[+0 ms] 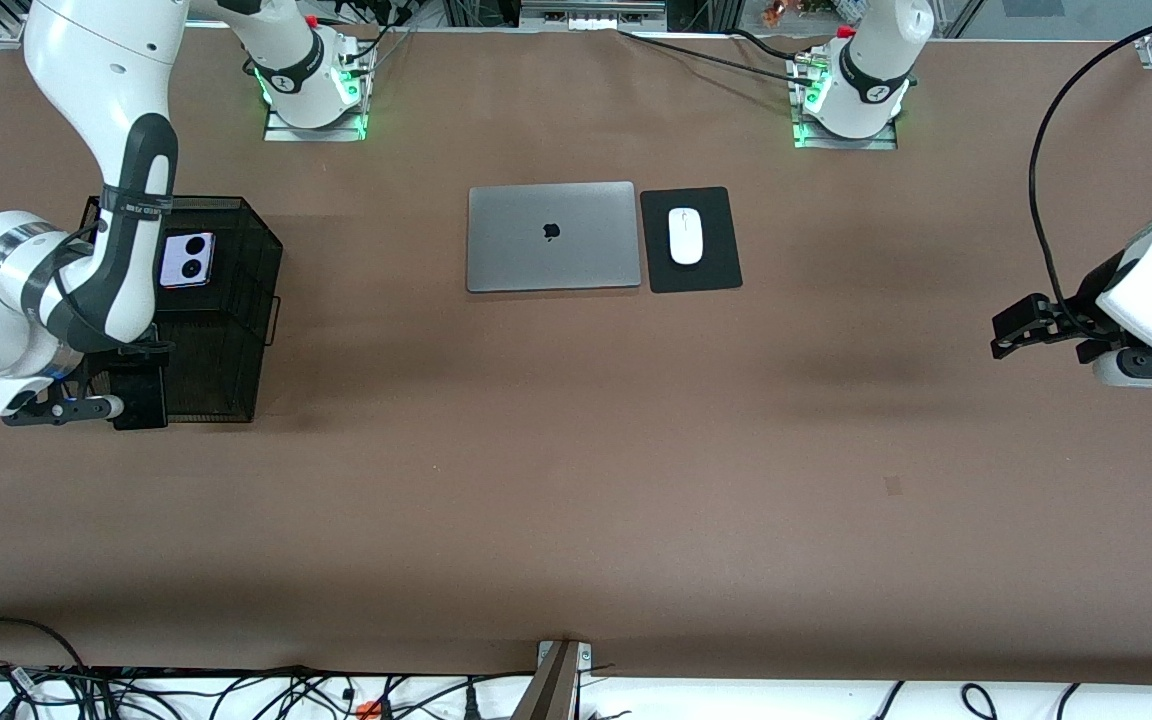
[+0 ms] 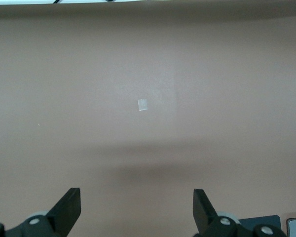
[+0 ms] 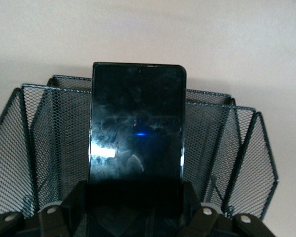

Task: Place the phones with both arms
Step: 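Carry the large black phone into the basket and release it with the right gripper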

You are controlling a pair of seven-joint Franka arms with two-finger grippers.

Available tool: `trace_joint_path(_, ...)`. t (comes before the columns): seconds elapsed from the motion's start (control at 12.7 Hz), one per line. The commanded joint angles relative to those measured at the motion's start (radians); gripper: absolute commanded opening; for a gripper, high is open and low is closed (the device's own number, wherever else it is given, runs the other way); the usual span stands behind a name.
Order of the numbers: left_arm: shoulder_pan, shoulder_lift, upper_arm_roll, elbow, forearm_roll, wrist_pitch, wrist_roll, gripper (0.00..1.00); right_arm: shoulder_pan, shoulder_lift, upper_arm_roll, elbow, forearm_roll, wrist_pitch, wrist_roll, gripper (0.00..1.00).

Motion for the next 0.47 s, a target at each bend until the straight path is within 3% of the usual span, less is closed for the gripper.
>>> trace_joint_path(0.0,-0.001,-0.001,-0.001,0.006,-0.011,-0.015,0.017,1.00,-0.033,0.004,0.013,-0.042,0.068,0.016,-0.068,0.20)
trace_joint_path(0.24,-0.001,-0.001,-0.001,0.004,-0.011,-0.015,0.017,1.00,-0.146,0.015,0.112,-0.046,0.110,0.062,-0.134,0.21)
trace_joint_path(0.39,-0.002,-0.001,-0.002,0.004,-0.011,-0.015,0.017,1.00,-0.171,0.016,0.131,-0.044,0.108,0.049,-0.135,0.21)
